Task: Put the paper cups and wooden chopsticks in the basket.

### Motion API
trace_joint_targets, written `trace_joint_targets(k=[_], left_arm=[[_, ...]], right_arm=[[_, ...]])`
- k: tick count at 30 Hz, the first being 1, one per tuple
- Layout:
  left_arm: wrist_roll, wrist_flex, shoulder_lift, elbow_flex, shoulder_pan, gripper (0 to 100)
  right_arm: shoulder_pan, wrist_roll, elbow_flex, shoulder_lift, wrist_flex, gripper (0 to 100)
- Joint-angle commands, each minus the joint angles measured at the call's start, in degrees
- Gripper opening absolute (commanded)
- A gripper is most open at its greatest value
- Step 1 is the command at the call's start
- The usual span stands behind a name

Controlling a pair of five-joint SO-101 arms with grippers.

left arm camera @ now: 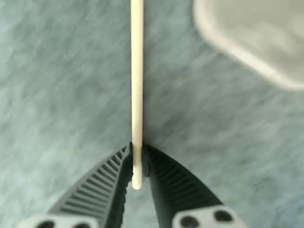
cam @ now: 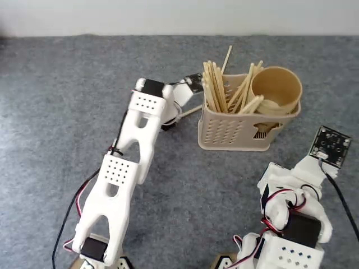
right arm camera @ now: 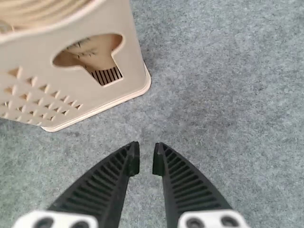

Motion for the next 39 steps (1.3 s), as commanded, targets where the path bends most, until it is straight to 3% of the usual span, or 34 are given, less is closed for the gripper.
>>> trace_joint_targets(k=[1,16,31,39], left_arm=[[3.9,1.8,-6.9,-0.2,-5.1,1],[7.8,1.9,-24.4,5.1,-13.6,1],[7.7,1.8,-53.7,32.4,-12.9,1],[10.6,1.1,-75.5,46.5,-5.5,1]], right_arm=[[0.4,-0.5,-0.3,-0.6,0.0,6.4],[0.4,-0.5,-0.3,-0.6,0.0,6.4],[0.4,-0.5,-0.3,-0.6,0.0,6.4],[0.4,-0.5,-0.3,-0.6,0.0,6.4]])
